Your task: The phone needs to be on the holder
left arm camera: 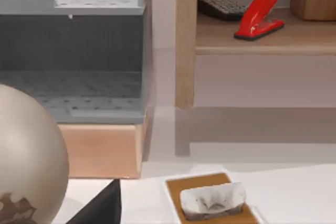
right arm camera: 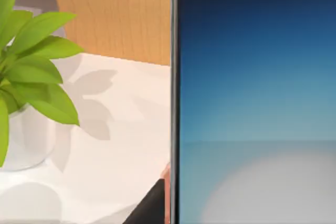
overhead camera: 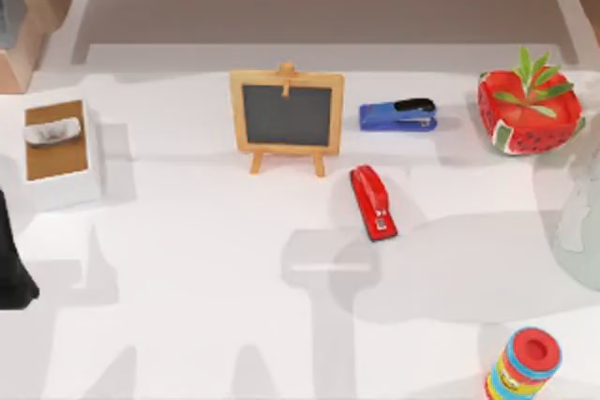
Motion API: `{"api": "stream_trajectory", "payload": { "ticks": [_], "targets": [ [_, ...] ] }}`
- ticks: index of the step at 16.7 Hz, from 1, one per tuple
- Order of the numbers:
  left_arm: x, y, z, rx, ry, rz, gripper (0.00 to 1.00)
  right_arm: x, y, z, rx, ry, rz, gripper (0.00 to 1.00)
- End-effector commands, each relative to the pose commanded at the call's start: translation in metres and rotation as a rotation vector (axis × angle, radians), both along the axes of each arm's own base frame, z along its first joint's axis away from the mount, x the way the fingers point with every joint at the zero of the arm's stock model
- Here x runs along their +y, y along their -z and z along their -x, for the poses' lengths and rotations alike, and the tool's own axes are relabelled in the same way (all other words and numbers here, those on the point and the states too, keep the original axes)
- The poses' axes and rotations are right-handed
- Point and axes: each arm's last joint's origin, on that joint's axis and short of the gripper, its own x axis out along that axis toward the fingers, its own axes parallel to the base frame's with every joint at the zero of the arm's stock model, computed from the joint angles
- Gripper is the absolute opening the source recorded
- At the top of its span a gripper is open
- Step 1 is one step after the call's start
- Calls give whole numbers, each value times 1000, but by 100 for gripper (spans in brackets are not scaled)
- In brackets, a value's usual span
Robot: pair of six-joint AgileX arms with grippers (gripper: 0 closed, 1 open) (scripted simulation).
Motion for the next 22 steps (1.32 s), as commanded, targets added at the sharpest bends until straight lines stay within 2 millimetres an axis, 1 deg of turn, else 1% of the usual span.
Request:
{"api": "stream_trajectory", "payload": {
  "ticks": [2,6,19,20,22],
  "targets": [
    [0,0,0,0,0,0,100,-2,6,-6,-7,-11,-24,0],
    [0,0,0,0,0,0,100,-2,7,-6,-8,-12,-26,0],
    [0,0,0,0,0,0,100,-2,7,-6,-8,-12,-26,98],
    [0,0,0,0,0,0,100,-2,7,-6,-8,-12,-26,100],
    [0,0,0,0,0,0,100,-2,7,-6,-8,-12,-26,100]
  ]
}}
